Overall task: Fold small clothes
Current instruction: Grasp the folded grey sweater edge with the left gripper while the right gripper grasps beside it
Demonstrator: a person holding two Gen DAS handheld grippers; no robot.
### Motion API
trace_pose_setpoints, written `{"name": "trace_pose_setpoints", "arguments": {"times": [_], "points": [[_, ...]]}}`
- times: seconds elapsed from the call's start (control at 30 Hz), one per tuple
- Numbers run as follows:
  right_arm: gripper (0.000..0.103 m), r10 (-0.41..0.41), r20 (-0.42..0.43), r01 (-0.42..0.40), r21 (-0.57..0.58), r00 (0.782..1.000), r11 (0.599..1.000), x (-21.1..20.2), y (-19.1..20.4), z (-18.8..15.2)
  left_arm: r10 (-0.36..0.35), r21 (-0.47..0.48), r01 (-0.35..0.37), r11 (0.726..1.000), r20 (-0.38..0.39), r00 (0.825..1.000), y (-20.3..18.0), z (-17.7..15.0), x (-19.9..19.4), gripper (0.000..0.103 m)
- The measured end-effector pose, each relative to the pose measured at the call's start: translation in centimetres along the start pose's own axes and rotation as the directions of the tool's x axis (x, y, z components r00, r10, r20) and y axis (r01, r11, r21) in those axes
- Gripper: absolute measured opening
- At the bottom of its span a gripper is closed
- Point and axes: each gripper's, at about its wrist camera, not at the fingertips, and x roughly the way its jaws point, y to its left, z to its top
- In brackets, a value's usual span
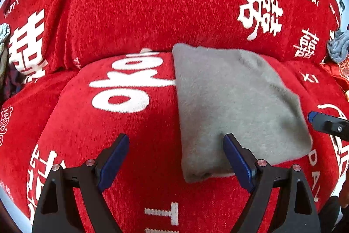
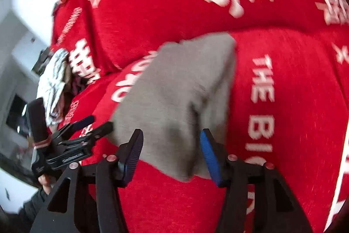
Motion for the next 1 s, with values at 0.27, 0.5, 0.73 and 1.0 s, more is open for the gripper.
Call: {"name": "trace_pose_setpoints", "arguments": {"times": [0.27, 0.5, 0.73, 1.0], "points": [[0.059, -0.101, -0.058, 0.098, -0.044, 0.993, 0.994, 4.7, 0.6, 2.2, -0.014, -0.047, 0.012, 0.999, -0.037, 0.999, 0.4, 1.8, 2.3, 0.089], [0.059, -0.048, -0.059, 0.049, 0.022, 0.997, 0.999, 4.8, -1.5, 2.8, 0.003, 0.001, -0.003, 1.000, -0.083, 0.997, -0.9, 3.1, 3.9, 0.089], [0.061, -0.047, -0.021, 0.048, 0.031, 0.999, 0.998, 4.3, -2.3, 7.6, -0.025, -0.007, 0.024, 1.000, -0.138, 0.990, -1.2, 7.9, 6.2, 0.089], [0.061, 0.000, -0.147, 0.032, 0.216, 0.989, 0.976, 11.9, -7.8, 11.3, -0.027, 0.017, 0.033, 0.999, -0.282, 0.959, -2.2, 9.4, 11.5, 0.089]]}}
